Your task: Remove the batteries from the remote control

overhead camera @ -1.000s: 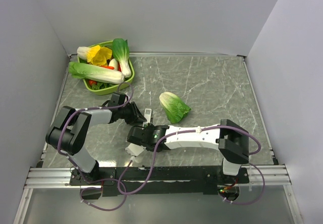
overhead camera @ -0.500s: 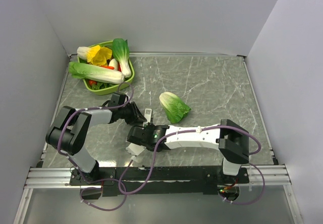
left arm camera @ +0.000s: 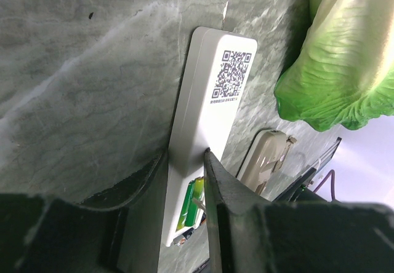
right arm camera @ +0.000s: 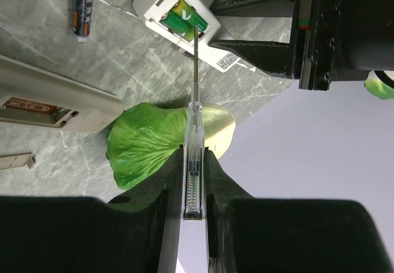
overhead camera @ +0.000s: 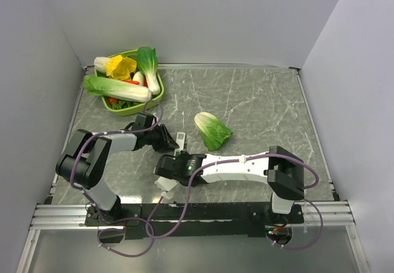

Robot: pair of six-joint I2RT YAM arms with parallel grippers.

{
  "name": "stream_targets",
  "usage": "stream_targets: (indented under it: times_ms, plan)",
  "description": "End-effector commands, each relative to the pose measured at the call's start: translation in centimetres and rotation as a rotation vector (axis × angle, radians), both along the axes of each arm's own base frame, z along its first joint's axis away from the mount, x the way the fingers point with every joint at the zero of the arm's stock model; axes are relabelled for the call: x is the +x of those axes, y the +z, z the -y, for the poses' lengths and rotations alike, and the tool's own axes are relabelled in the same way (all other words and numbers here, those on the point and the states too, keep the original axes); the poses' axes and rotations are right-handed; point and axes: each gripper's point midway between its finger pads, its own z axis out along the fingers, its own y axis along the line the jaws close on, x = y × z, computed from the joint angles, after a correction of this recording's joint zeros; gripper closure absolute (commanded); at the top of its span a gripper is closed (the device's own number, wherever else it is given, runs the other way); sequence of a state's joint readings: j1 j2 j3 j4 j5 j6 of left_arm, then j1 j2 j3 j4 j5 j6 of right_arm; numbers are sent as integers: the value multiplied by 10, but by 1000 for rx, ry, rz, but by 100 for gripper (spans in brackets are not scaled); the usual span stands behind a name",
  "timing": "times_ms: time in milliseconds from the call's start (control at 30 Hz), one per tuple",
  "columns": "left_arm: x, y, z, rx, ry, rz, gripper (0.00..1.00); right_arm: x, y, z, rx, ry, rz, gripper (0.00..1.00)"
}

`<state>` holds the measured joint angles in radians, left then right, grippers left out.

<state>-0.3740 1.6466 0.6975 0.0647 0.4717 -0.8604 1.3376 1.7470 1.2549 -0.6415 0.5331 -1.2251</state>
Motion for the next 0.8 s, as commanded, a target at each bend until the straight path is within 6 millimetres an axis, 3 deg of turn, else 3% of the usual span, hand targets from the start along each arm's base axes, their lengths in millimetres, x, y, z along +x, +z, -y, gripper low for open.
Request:
stream_targets:
  times_ms: [0, 267, 767]
  plan:
    - [-10, 0, 8, -15, -25, -10, 67, -5, 21, 3, 23, 20, 5, 100]
    - [-10, 1, 9, -18, -25, -8, 67, -14, 7, 4, -39, 27, -32, 100]
    - [-21, -7, 9, -23, -14, -41, 68, 6, -15, -14, -78, 81, 24, 100]
